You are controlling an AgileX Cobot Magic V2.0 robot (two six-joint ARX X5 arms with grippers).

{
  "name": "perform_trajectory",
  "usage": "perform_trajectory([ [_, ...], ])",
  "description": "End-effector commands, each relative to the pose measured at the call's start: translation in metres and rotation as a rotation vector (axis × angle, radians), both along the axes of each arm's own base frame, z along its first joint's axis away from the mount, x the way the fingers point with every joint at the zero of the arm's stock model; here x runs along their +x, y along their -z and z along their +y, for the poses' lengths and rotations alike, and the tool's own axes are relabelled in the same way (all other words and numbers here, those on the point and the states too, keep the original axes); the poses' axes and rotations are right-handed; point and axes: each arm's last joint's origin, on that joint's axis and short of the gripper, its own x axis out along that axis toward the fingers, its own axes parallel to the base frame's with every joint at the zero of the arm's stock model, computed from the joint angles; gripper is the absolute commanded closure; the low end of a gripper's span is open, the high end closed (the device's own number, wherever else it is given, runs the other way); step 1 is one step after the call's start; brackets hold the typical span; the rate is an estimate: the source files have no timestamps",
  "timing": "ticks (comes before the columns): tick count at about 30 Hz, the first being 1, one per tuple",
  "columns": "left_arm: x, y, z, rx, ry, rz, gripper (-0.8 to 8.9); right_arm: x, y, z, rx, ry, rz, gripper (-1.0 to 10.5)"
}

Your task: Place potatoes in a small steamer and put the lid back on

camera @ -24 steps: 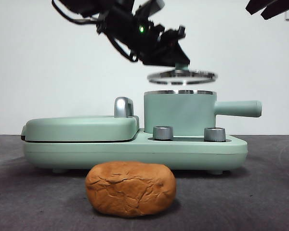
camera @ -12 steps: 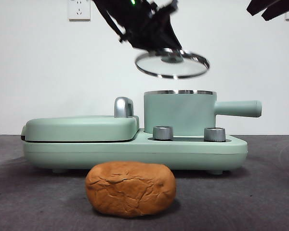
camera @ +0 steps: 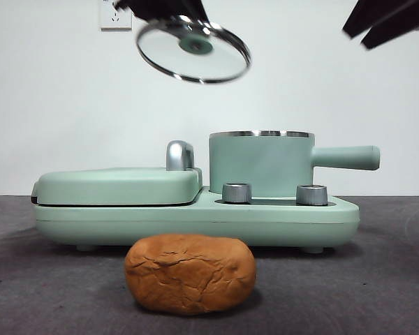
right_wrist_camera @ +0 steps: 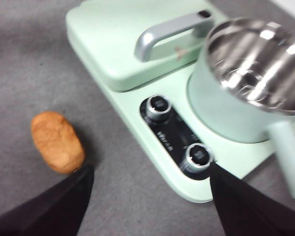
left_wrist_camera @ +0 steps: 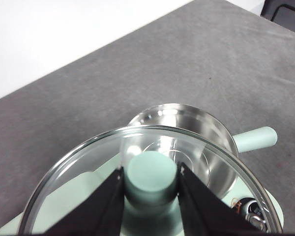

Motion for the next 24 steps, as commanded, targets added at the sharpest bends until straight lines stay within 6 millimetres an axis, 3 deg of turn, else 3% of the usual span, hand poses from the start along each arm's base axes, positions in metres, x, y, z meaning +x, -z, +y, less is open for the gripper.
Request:
perform_trajectory([
  [1, -0.011, -0.023, 0.014, -0.029, -0.023, -0.047, 7.95, 0.006, 0.002, 0.01, -0.027, -0.056, 0.006, 5.7],
  [6, -0.021, -0.021, 0.037, -0.016, -0.068, -0.039, 7.95, 0.014, 0.013, 0.029, -0.026, -0.149, 0.057, 5.7],
  [14, -0.053, 0.005, 0.071, -0.029, -0.137, -0.017, 7.96, 0.021, 0.03, 0.063, -0.068, -0.29, 0.054, 5.2],
  [19, -0.076, 0.017, 0.087, -0.028, -0.169, -0.017, 7.97, 0.025, 0.05, 0.085, -0.127, -0.367, 0.099, 5.1],
  [24, -0.088, 0.015, 0.095, -0.026, -0.193, -0.031, 7.97, 0.031, 0.072, 0.105, -0.166, -0.41, 0.151, 5.1],
])
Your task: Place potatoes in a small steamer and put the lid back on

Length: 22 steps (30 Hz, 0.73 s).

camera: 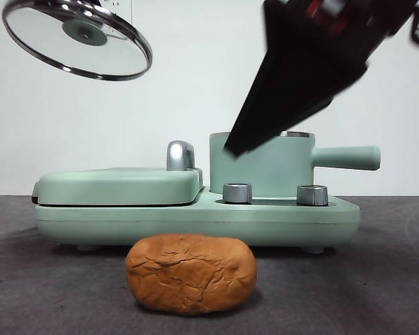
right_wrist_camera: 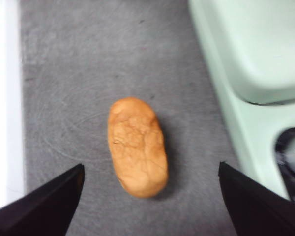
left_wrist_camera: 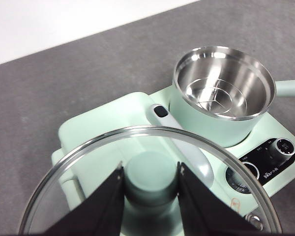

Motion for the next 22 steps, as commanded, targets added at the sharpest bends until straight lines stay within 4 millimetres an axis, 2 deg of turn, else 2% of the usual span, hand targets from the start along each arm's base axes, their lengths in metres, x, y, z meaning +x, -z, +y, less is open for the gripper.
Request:
perform_trajectory([
  [1, -0.002, -0.009, 0.001, -0.021, -0.003, -0.043, 7.97, 0.004, 0.01, 0.014, -0.016, -0.038, 0.008, 5.1],
  [7, -0.003, -0.01, 0.001, -0.03, -0.007, -0.042, 7.97, 0.009, 0.038, 0.034, -0.063, -0.073, 0.051, 5.1],
  [14, -0.003, -0.01, 0.001, -0.03, -0.009, -0.043, 7.98, 0.015, 0.067, 0.047, -0.115, -0.084, 0.09, 5.1],
  [16, -0.003, -0.01, 0.001, -0.029, -0.01, -0.043, 7.98, 0.016, 0.074, 0.048, -0.145, -0.064, 0.101, 5.8],
  [17, -0.003, -0.01, 0.001, -0.029, -0.01, -0.043, 7.98, 0.016, 0.075, 0.048, -0.154, -0.05, 0.102, 6.5],
  [18, -0.003, -0.01, 0.001, -0.028, -0.01, -0.042, 7.98, 0.017, 0.075, 0.047, -0.159, -0.031, 0.103, 6.7],
  [22, -0.003, -0.01, 0.001, -0.028, -0.01, -0.042, 7.98, 0.015, 0.058, 0.04, -0.121, 0.018, 0.107, 6.8],
])
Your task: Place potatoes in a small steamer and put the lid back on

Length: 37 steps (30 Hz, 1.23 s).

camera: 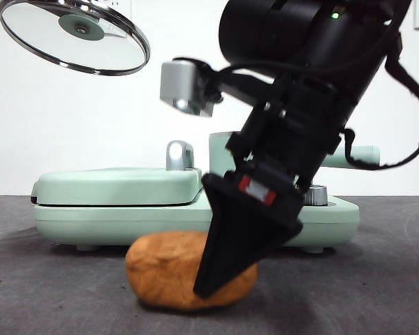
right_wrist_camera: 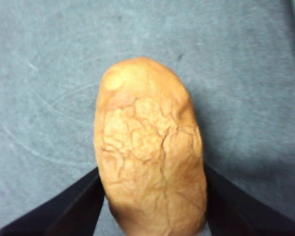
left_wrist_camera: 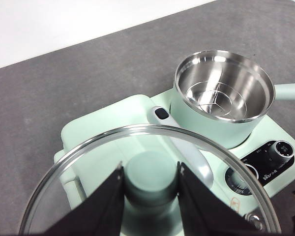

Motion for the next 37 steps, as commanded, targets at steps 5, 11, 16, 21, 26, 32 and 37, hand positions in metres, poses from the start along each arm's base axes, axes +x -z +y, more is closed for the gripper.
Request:
perform_trajectory([
  [5, 0.0, -0.008, 0.0, -0.023, -0.005, -0.036, 7.98, -0.009, -0.052, -0.023, 0.108, 0.132, -0.012, 6.8],
  [11, 0.0, -0.008, 0.0, -0.023, -0.005, -0.036, 7.98, -0.002, -0.109, -0.062, 0.274, 0.484, -0.007, 6.8],
  [16, 0.0, -0.008, 0.0, -0.023, -0.005, -0.036, 7.98, 0.019, -0.14, -0.078, 0.275, 0.607, -0.001, 6.8],
  [21, 0.0, -0.008, 0.0, -0.023, -0.005, -0.036, 7.98, 0.054, -0.166, -0.087, 0.307, 0.699, -0.041, 6.8],
  [26, 0.0, -0.008, 0.0, -0.023, -0.005, -0.036, 7.98, 0.098, -0.175, -0.083, 0.297, 0.746, -0.05, 6.8],
  [32, 0.0, -0.008, 0.0, -0.023, -0.005, -0.036, 7.98, 0.145, -0.161, -0.069, 0.255, 0.752, -0.037, 6.8],
  [37, 0.0, -0.008, 0.0, -0.023, -0.005, -0.035, 7.98, 0.173, -0.14, -0.058, 0.217, 0.763, -0.009, 6.8],
])
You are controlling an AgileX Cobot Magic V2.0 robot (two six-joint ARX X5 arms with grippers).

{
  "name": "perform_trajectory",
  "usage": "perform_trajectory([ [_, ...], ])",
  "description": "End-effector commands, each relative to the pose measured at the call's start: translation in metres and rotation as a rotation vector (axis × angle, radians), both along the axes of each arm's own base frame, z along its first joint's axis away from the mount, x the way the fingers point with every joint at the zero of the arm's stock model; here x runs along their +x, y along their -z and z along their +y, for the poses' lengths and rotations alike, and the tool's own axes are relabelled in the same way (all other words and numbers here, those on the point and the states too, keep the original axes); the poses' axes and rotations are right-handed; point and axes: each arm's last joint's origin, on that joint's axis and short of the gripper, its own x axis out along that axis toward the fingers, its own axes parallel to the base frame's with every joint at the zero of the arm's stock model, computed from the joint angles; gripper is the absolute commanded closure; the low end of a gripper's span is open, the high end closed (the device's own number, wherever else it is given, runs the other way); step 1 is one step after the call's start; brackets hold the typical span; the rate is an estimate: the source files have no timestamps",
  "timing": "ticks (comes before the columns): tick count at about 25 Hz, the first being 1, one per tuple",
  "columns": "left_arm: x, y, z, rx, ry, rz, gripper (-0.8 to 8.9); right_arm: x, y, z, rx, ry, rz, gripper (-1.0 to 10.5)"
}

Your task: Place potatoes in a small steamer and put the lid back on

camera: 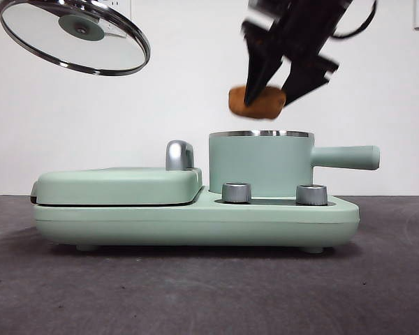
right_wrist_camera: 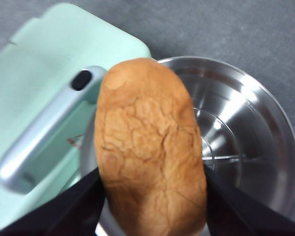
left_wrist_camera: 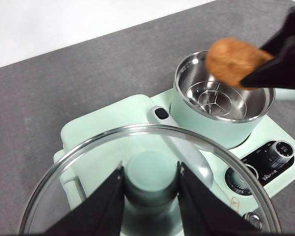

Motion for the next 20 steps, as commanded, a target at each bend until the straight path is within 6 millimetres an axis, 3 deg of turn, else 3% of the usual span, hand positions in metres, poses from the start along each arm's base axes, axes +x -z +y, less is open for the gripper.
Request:
perform_trajectory([
  [1, 0.0, -0.008, 0.0, -0.021, -0.004, -0.037, 7.98, 0.015, 0.01, 0.008, -0.018, -0.005, 0.008, 6.8],
  [10, 0.0, -0.008, 0.0, -0.021, -0.004, -0.037, 7.98, 0.038, 0.05, 0.015, -0.114, 0.019, 0.042, 6.8],
  [18, 0.0, -0.008, 0.0, -0.021, -0.004, -0.037, 7.98, 0.04, 0.052, 0.017, -0.108, 0.02, 0.029, 5.9],
  [20, 0.0, -0.008, 0.0, -0.021, -0.004, -0.037, 7.98, 0.037, 0.043, 0.016, -0.092, 0.02, 0.011, 5.9],
])
